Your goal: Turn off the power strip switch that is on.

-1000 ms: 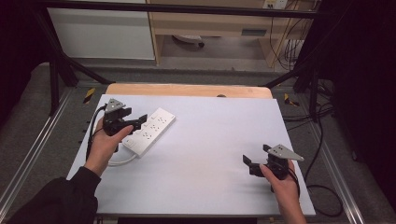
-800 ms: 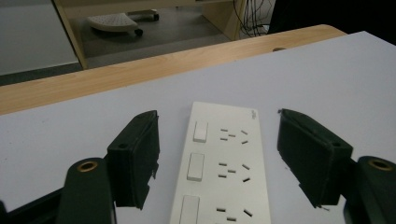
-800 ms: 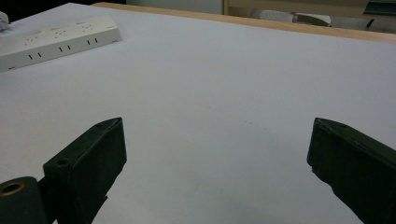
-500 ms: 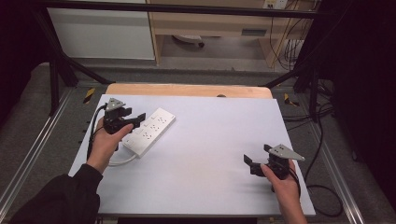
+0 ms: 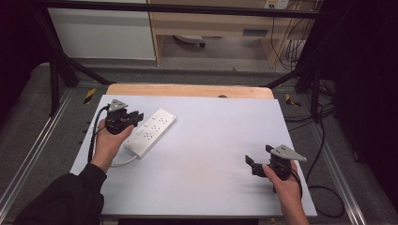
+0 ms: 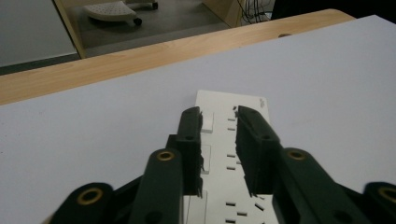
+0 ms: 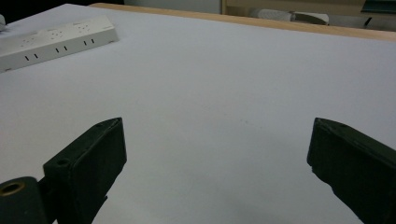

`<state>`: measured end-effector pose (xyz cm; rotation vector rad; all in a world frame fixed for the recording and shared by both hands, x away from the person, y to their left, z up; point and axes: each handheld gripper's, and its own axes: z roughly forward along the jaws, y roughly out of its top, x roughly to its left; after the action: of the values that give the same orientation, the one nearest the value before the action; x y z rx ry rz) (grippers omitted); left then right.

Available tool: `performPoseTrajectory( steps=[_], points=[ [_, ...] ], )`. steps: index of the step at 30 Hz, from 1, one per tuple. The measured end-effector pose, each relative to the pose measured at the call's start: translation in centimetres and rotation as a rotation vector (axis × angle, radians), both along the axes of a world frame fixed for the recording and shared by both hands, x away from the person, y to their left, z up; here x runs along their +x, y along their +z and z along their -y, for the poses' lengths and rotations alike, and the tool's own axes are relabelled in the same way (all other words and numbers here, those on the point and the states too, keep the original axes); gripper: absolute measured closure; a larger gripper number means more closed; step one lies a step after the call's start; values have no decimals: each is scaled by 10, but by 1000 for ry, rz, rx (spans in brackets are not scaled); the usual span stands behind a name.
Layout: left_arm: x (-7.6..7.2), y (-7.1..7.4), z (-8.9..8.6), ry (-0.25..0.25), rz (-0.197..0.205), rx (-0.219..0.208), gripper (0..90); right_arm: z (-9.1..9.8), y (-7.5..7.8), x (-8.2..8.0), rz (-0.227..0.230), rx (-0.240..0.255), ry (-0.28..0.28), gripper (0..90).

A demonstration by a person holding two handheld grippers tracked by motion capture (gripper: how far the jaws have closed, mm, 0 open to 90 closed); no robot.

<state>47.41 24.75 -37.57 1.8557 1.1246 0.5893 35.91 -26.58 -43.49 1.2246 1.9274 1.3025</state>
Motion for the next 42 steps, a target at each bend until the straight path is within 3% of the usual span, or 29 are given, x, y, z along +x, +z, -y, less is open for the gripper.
performPoseTrajectory(
  steps=[5,9,16,22,42],
  points=[
    [2,-5,1,-18,-26,8,865,1,0,0,0,2,-3,51],
    [5,-8,2,-26,-52,21,897,1,0,0,0,3,-3,51],
    [8,-16,3,-24,-94,49,900,1,0,1,0,4,-3,51],
    [10,-24,2,-18,-122,44,900,2,0,0,0,4,-3,51],
    [16,-41,-2,5,-178,54,900,2,0,0,-3,7,-2,51]
  ],
)
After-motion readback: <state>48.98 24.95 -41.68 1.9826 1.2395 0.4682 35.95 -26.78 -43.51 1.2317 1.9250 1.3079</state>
